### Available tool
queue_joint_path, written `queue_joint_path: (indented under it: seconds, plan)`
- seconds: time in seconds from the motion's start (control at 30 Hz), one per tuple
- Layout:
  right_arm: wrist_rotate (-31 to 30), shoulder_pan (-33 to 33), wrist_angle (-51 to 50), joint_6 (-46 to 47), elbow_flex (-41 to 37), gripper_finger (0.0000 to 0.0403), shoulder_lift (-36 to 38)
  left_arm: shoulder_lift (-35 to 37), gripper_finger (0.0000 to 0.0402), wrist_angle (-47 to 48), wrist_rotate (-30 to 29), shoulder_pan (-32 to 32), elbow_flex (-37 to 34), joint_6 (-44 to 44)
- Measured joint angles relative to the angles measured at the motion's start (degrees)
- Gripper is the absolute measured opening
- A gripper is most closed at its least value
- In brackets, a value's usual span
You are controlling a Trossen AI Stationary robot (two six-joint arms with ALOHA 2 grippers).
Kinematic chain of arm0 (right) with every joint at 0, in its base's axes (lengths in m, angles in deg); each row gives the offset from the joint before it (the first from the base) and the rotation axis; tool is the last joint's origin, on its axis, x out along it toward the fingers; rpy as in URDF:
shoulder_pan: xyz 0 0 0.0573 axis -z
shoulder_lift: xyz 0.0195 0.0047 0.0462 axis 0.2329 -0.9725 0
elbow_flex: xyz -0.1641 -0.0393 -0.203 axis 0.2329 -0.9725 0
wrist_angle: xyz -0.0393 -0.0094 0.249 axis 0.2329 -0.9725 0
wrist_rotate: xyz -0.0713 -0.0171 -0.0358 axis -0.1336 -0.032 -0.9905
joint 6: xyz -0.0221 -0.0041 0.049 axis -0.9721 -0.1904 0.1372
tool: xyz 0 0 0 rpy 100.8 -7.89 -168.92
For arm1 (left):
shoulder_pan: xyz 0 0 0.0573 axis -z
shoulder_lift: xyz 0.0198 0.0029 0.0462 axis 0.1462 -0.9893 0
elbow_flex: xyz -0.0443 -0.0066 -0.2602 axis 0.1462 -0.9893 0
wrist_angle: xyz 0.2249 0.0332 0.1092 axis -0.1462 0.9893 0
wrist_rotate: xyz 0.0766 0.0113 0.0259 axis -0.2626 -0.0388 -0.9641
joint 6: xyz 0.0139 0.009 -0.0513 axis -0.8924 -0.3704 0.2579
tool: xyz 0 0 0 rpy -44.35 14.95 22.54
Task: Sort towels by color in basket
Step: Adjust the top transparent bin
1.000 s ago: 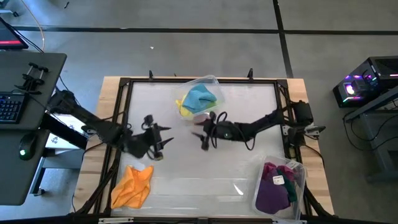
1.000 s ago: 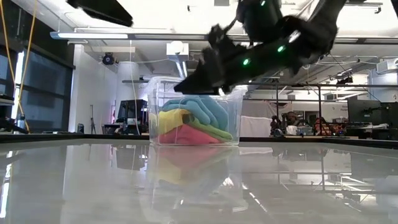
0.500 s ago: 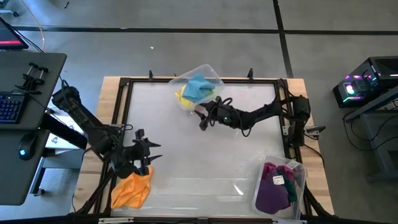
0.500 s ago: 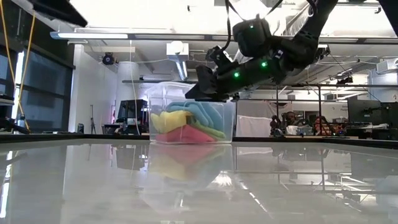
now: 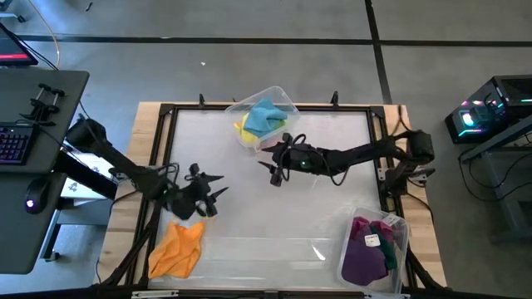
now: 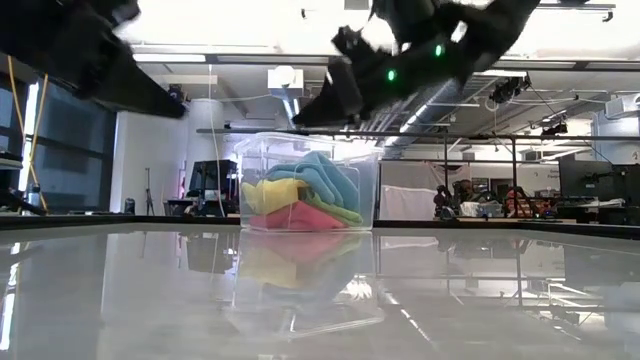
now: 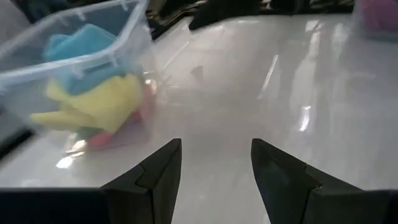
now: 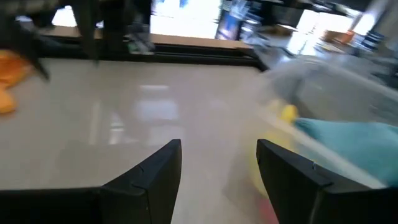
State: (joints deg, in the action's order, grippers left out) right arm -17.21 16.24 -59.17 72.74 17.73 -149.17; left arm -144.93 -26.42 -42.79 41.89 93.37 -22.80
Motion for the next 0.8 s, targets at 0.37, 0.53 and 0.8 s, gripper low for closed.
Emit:
queue_joint_path:
  seconds: [0.37, 0.53, 0.8]
  plan:
    - [-12.8, -7.9, -15.0, 6.8, 0.7, 0.0206, 10.6, -7.7, 0.0181, -35.0, 26.5, -24.3, -6.2, -26.0]
    - [-14.7, -10.0, -14.8, 6.9, 0.6, 0.0206, 10.3, -13.6, 0.0181, -46.4, 31.4, -32.5, -6.1, -28.9]
    - [-15.0, -10.9, -16.2, 8.7, 0.6, 0.0206, 10.1, -18.0, 0.0181, -48.2, 31.1, -39.7, -5.5, -28.5]
